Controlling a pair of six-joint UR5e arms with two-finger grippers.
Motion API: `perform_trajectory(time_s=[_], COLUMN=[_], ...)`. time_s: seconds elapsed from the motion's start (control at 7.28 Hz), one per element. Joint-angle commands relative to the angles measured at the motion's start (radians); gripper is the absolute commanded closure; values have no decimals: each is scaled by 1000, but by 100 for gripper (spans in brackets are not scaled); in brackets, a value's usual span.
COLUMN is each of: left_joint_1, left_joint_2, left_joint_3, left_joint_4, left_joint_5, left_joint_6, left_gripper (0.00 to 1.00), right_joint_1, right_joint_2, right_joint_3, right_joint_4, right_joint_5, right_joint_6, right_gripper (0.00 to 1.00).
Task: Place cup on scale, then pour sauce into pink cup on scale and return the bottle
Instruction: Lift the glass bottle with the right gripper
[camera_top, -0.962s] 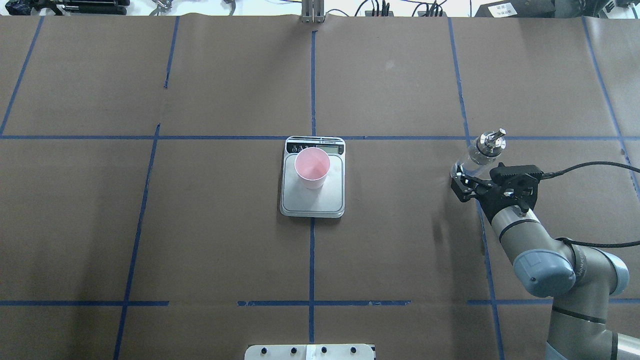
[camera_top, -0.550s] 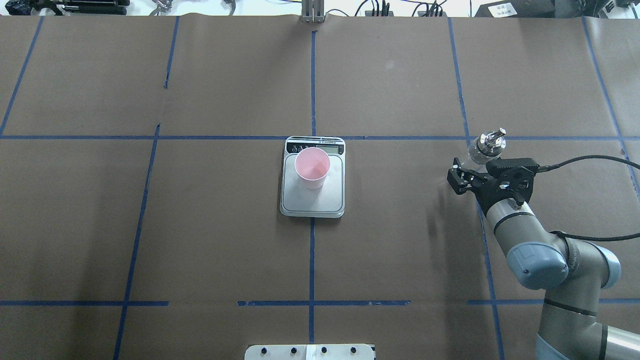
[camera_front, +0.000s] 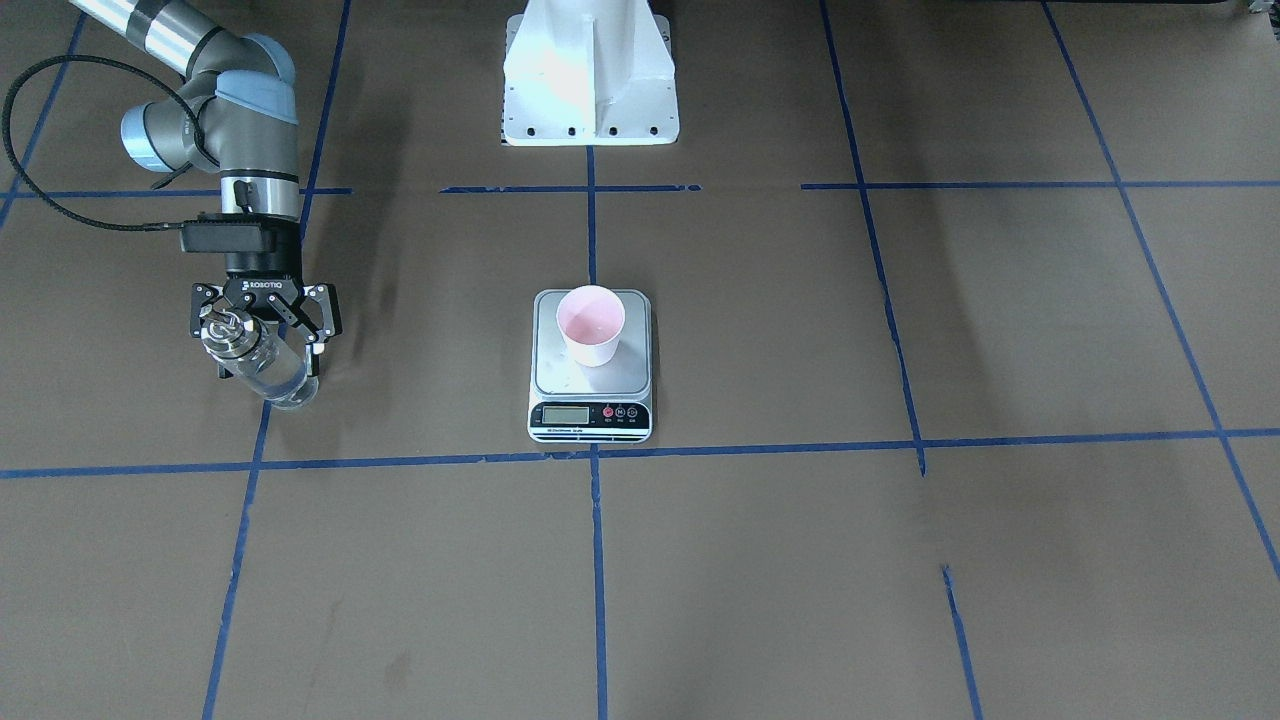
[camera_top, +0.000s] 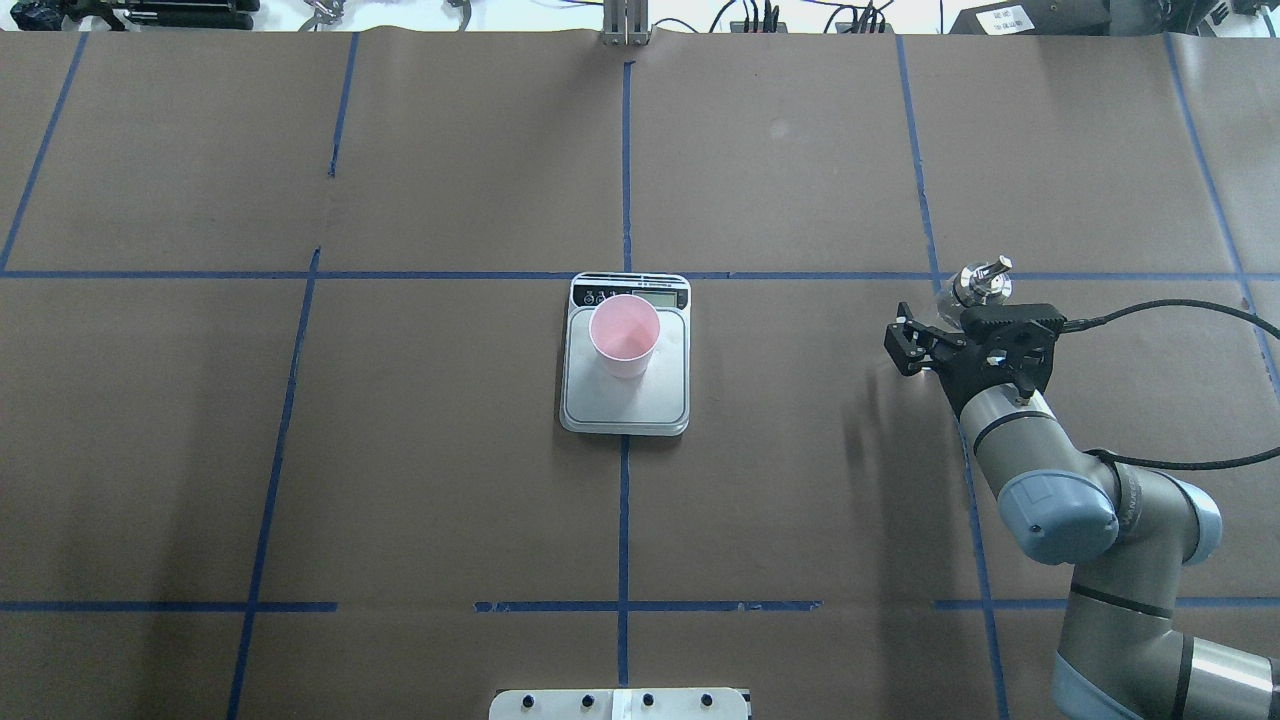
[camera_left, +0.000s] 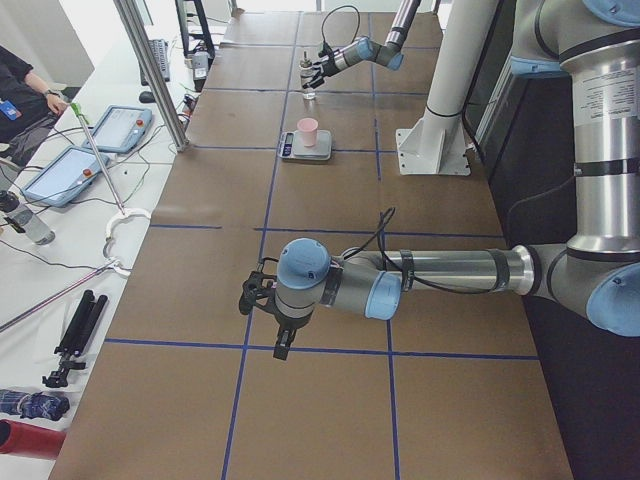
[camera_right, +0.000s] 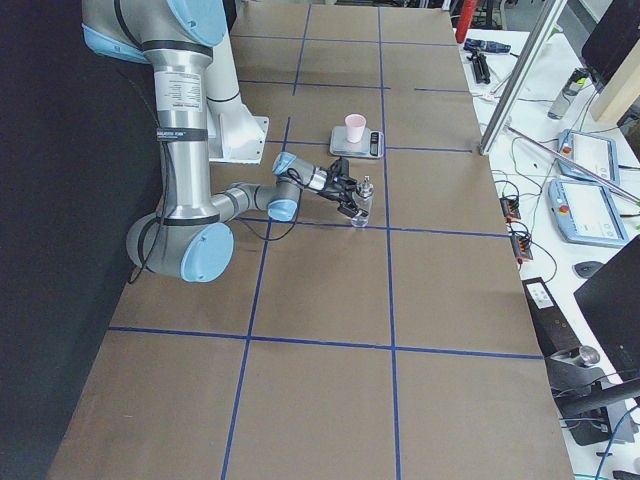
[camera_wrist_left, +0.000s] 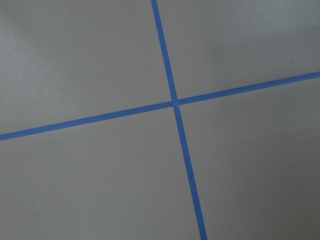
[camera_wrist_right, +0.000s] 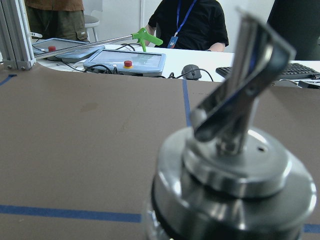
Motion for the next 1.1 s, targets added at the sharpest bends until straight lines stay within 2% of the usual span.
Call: perform_trajectory(time_s=[0.0,0.55,0.69,0.82,0.96], left_joint_1=[0,2,2,2,2], left_joint_2=[0,-2,-3,-3,-3], left_joint_3=[0,0,0,0,0], left_joint_4=[0,0,0,0,0], left_joint_5=[-1,0,0,-1,-1], left_joint_6=[0,-2,-2,-2,-2], left_gripper=[0,0,0,0,0], right_joint_1=[6,8,8,8,8], right_joint_2=[1,1,4,7,8], right_joint_3=[-3,-11,-11,-9,-8], right_joint_4=[0,2,2,2,3], right_joint_5=[-1,-1,-12,-30,-44], right_joint_6=[0,1,3,15,17], right_gripper=[0,1,17,49,92])
